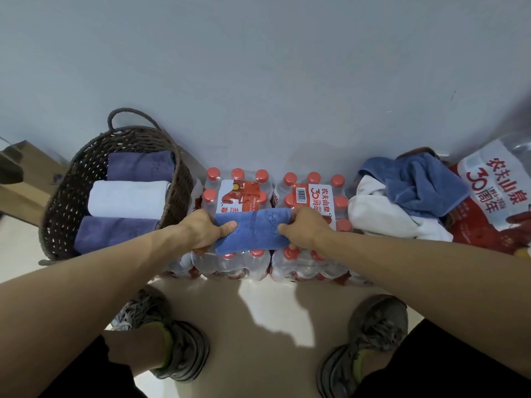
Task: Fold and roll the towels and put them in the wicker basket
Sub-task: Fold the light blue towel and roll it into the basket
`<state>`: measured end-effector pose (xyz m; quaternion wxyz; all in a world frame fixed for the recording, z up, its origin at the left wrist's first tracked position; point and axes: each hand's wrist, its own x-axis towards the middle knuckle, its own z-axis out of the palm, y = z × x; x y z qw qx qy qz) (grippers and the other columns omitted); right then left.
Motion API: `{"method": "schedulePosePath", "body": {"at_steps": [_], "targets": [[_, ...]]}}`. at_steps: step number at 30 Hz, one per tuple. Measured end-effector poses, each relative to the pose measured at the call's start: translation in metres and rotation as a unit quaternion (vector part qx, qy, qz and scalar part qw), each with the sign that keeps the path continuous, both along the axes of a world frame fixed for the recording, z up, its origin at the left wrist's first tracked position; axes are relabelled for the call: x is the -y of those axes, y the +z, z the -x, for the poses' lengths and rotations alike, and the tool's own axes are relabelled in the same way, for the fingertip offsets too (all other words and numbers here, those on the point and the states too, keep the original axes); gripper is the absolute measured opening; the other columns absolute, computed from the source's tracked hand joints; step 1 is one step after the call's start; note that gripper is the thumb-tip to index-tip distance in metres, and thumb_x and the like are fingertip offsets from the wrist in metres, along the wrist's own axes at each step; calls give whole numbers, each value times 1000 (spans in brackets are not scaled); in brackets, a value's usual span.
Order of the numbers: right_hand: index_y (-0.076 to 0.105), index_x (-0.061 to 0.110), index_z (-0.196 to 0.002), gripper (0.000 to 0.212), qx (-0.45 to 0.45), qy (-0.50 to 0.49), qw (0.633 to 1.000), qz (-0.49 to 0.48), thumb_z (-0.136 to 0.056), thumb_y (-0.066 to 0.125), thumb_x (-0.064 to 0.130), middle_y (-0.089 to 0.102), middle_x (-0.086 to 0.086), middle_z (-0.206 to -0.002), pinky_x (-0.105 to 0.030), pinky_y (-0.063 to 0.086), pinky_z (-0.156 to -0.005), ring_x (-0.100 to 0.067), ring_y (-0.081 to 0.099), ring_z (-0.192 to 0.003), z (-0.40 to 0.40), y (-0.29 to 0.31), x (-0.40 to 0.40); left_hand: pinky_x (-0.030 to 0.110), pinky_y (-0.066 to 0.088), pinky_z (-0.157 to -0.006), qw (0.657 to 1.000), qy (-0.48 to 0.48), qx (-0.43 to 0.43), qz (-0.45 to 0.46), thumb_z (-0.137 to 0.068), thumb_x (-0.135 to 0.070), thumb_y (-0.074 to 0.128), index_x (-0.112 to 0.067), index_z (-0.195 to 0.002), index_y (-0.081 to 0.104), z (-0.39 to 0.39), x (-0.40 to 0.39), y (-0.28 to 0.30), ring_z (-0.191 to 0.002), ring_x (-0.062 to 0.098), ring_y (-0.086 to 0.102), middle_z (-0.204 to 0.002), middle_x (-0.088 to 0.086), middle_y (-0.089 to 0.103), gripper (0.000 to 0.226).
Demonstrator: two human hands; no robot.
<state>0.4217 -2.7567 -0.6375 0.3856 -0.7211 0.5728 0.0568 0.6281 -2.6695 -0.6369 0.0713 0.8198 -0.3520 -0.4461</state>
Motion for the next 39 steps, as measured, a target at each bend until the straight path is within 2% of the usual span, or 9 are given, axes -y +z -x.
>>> {"method": "schedulePosePath", "body": {"at_steps": [5, 9, 16, 20, 23, 26, 31, 36, 39], "targets": [[47, 6, -119, 32, -68, 82, 993, 40, -93, 57, 21, 58, -10, -100, -22, 39, -50, -22, 58, -82, -7, 18, 1, 31, 57, -62, 999, 15, -37, -14, -83, -49, 70, -5, -106, 65, -4, 1, 2, -75, 24, 68, -87, 11, 70, 50], [36, 13, -108, 31, -64, 98, 992, 45, -89, 61, 18, 52, -8, -99, -22, 35, -50, -20, 54, -80, 0, 27, 4, 27, 54, -62, 998, 52, -31, 18, -76, -44, 78, -12, -106, 63, -2, 0, 0, -78, 19, 66, -84, -1, 67, 47], [37, 14, -135, 74, -33, 280, 944, 172, -75, 73, 38, 39, -8, -133, -41, 47, -96, -27, 43, -122, 7, 35, 4, 21, 49, -54, 997, -3, -51, 54, -69, -30, 87, -9, -85, 68, 11, 18, 22, -70, 17, 64, -79, 3, 70, 33], [27, 24, -148, 101, 94, 294, 944, 119, -67, 82, 51, 41, -1, -143, -36, 43, -103, -19, 44, -128, 1, 56, 8, 41, 57, -75, 986, -108, -54, 113, -65, -19, 89, -5, -89, 60, 28, 29, 56, -76, 22, 62, -85, 10, 67, 40], [33, 27, -139, 94, 179, 284, 937, 102, -64, 86, 46, 60, 10, -113, -22, 50, -81, -10, 61, -99, -4, 74, 9, 32, 55, -66, 966, -198, -58, 158, -62, -15, 89, -9, -90, 60, 35, 34, 89, -70, 14, 61, -80, 3, 67, 41], [45, 33, -123, 76, 238, 216, 942, 98, -61, 87, 47, 66, 14, -97, -25, 58, -73, -3, 67, -83, -8, 87, 6, 20, 50, -54, 956, -202, -99, 190, -65, -7, 88, -14, -91, 58, 27, 36, 126, -62, 8, 64, -72, -4, 71, 40], [62, 33, -93, 32, 281, 213, 936, 12, -71, 84, 40, 69, 9, -86, -25, 58, -72, -3, 67, -79, -22, 96, -7, 35, 60, -65, 941, -225, -155, 199, -65, -14, 85, -14, -97, 58, -6, 25, 176, -77, 26, 72, -88, 9, 75, 42], [56, 38, -101, 26, 290, 266, 919, -8, -83, 74, 42, 65, 20, -95, -9, 47, -69, 5, 62, -87, -41, 103, -30, 39, 54, -66, 941, -246, -143, 183, -73, -15, 81, -20, -98, 57, -41, -3, 182, -85, 33, 69, -91, 9, 73, 35], [56, 31, -97, 20, 291, 258, 921, 15, -90, 64, 47, 61, 23, -86, -7, 42, -66, 8, 58, -79, -61, 106, -41, 56, 53, -80, 938, -229, -190, 177, -78, -12, 75, -25, -109, 57, -71, -11, 187, -95, 44, 65, -102, 18, 70, 39]]}}
